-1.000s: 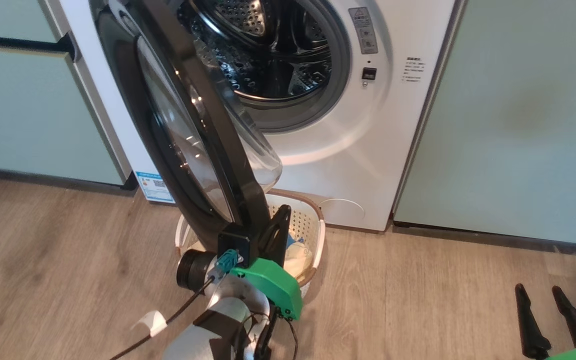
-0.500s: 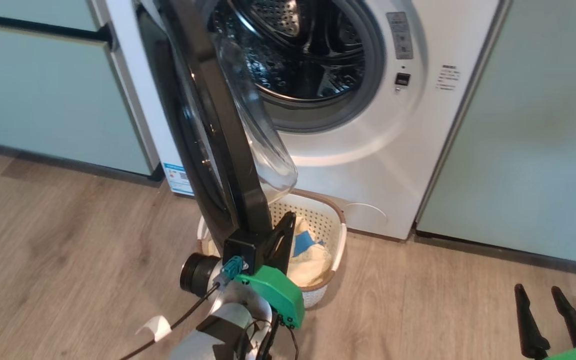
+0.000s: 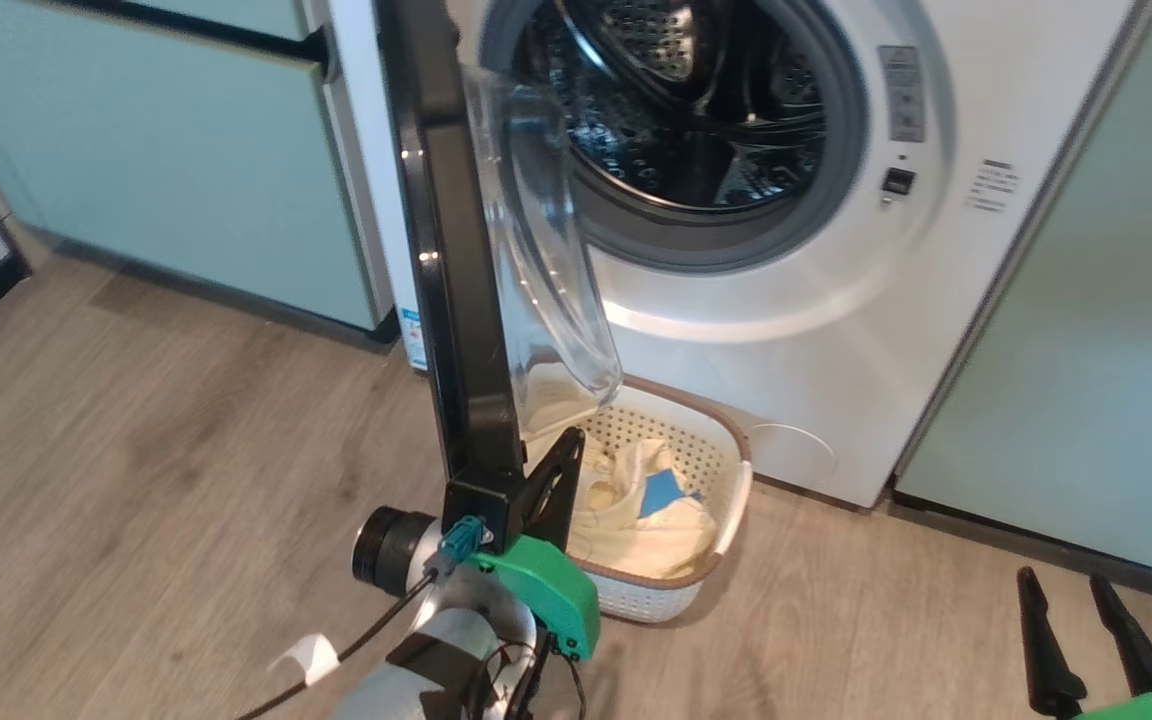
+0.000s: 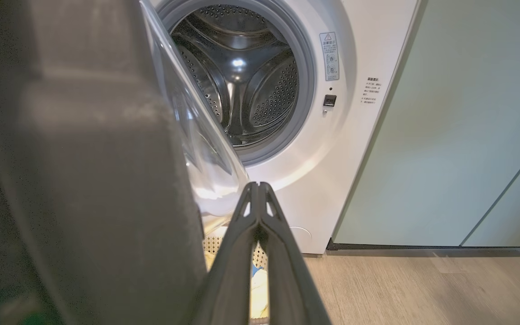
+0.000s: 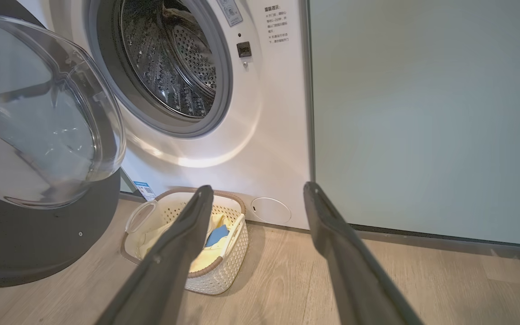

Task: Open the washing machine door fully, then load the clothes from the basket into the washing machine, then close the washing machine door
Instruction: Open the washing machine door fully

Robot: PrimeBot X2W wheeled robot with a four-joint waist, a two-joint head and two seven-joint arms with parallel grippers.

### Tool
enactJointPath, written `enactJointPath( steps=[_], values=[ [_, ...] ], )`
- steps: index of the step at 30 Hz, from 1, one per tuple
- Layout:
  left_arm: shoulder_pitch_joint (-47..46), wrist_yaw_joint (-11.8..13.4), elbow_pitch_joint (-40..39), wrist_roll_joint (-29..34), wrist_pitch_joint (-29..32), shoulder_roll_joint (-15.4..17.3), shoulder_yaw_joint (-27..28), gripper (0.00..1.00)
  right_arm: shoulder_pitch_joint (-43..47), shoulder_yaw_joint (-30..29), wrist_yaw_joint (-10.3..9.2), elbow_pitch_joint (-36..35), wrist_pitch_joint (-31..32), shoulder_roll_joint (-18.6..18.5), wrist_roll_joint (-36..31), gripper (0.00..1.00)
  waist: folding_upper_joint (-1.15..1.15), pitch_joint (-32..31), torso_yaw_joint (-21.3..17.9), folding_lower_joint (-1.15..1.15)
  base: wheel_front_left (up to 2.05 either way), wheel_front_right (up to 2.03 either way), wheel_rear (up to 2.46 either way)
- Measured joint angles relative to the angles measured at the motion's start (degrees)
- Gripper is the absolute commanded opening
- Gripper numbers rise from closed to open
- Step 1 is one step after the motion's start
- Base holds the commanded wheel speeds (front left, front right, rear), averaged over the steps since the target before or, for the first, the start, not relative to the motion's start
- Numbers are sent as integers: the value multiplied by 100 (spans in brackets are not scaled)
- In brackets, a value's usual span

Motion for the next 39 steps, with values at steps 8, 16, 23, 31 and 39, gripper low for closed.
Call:
enactJointPath(
  steps=[8, 16, 23, 31, 39],
  values=[
    [19, 10, -53, 22, 3, 69, -12, 0, 0, -26, 0, 1, 0, 105, 0, 100, 0, 38, 385, 0, 0, 0, 0],
    [60, 104, -155, 21, 64, 293, 114, 0, -2, -75, 0, 1, 0, 118, 0, 100, 0, 81, 847, 0, 0, 0, 0],
    [118, 157, -399, 21, 163, 460, 120, 0, -7, -66, 0, 3, 0, 148, 0, 100, 0, 75, 1134, 0, 0, 0, 0],
    [247, 257, -580, 20, 231, 645, 185, 0, -7, -68, 0, 5, 0, 160, 0, 100, 0, 54, 1288, 0, 0, 0, 0],
    [302, 369, -634, -118, 256, 850, 500, 0, -8, -63, 0, 4, 0, 164, 0, 100, 0, 106, 1380, 0, 0, 0, 0]
  ],
)
